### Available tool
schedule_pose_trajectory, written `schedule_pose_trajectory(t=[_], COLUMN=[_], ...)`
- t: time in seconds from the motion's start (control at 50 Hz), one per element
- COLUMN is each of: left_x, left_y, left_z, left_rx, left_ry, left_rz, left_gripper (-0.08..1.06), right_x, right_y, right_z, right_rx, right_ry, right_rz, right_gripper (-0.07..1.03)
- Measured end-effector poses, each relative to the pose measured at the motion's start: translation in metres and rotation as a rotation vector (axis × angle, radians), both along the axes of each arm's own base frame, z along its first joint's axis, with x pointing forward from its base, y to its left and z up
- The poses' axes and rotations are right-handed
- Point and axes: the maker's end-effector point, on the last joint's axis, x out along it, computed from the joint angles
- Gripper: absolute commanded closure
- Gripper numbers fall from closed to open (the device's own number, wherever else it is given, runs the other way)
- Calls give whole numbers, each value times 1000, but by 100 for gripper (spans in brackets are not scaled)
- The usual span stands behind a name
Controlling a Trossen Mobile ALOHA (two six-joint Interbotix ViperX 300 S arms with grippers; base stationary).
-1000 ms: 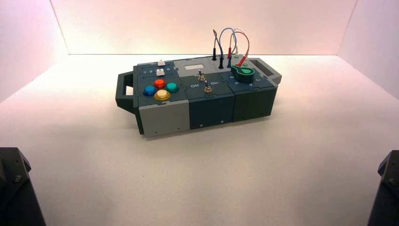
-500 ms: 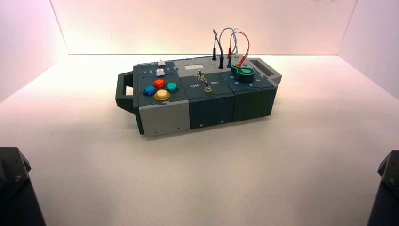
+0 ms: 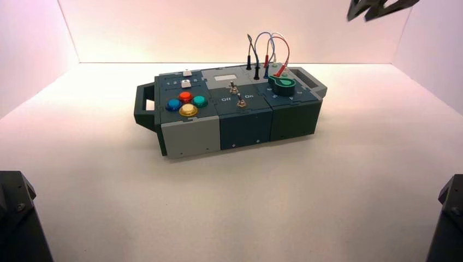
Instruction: Insert the red wire.
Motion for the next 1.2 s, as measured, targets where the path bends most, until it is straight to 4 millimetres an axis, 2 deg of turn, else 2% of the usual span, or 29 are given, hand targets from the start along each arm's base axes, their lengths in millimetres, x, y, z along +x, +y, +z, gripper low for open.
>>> schedule_pose_trajectory(t=[0.24,0.46,0.6,0.72,1.2], left_x=[-13,-19,-20,-19,-16], left_y=[-24,-34,-38,-39,-40], left_z=[-7,-10,-17,-15,-18], left_rx=[26,32,45,43,55], left_ry=[56,68,91,87,91], left_rz=[-109,-154,-169,-169,-174], left_gripper=[101,101,101,101,101], right_x=[3,13,25,35,58], right_y=[18,33,42,48,67], right_z=[-15,-27,-32,-36,-63], right_rx=[36,87,122,134,117], right_ry=[102,180,197,209,280], right_rz=[50,87,102,115,182], right_gripper=[46,47,47,47,47])
